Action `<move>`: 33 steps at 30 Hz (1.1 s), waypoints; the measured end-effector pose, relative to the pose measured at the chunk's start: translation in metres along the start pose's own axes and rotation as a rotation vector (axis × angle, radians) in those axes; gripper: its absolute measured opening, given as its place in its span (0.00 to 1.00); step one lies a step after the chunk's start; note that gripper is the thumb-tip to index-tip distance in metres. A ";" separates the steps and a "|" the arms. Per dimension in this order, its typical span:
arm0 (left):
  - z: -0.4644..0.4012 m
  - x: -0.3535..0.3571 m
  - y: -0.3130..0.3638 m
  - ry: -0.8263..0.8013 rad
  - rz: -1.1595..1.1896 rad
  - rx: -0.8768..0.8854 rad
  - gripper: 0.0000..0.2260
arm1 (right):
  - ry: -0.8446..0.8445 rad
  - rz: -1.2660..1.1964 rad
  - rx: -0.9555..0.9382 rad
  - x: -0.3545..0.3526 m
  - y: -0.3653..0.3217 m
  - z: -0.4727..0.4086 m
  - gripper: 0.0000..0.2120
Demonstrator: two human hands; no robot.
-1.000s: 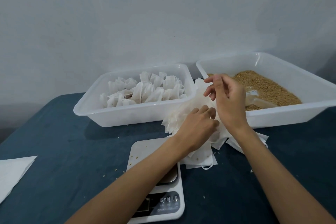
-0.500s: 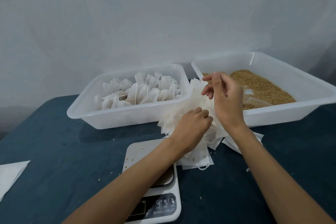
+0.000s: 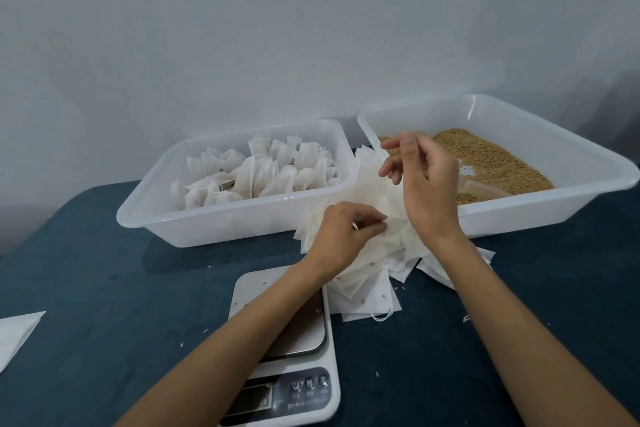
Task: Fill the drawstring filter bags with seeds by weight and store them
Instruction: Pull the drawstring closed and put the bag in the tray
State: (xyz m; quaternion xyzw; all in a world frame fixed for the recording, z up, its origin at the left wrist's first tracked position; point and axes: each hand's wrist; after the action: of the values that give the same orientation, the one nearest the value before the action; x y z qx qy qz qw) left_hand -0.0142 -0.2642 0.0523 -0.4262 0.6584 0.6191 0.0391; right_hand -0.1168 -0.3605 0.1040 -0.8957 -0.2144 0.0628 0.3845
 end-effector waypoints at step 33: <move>0.089 -0.093 -0.006 0.391 0.525 -0.076 0.09 | -0.482 -0.032 0.094 0.071 -0.034 0.066 0.04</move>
State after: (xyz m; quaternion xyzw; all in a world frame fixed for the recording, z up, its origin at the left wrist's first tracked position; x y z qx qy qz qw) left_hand 0.0057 -0.1405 0.0810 -0.3538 0.7173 0.5387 -0.2648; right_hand -0.0826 -0.2652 0.0865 -0.8324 -0.3111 0.2786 0.3645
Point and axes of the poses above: each hand's wrist, its own z-axis away from the middle knuckle, its own x-axis out of the palm, y = z × x, and after that the axes turned 6 degrees about -x, right-handed
